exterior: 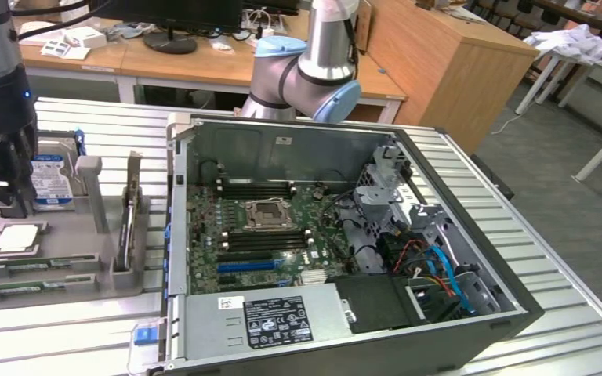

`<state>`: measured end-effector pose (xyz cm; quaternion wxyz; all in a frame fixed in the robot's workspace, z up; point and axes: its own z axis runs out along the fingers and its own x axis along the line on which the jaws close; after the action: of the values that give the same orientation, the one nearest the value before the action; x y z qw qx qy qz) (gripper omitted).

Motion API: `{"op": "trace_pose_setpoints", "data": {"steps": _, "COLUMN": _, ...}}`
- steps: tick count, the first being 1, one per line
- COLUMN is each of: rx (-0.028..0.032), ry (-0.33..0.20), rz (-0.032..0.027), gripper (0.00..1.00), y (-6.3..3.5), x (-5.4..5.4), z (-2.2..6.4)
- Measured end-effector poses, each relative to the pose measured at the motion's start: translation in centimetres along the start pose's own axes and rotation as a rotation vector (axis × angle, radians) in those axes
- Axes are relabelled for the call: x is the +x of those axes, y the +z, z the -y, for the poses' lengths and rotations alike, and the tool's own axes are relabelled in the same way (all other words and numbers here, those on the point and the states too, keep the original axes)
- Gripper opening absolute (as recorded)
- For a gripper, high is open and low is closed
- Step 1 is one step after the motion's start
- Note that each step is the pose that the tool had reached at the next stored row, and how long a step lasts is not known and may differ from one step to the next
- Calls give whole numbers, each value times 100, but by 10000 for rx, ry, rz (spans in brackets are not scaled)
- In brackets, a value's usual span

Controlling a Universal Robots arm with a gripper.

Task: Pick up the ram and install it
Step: 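Pick up the ram and move it above insertion slot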

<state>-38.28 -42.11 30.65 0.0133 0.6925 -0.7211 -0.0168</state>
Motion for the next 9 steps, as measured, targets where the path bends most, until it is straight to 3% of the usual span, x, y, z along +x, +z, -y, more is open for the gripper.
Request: {"op": "trace_pose_setpoints", "data": {"steps": 9, "rx": 0, "ry": -11, "rz": -1, "gripper": 36, "y": 130, "x": 0, "z": 6}}
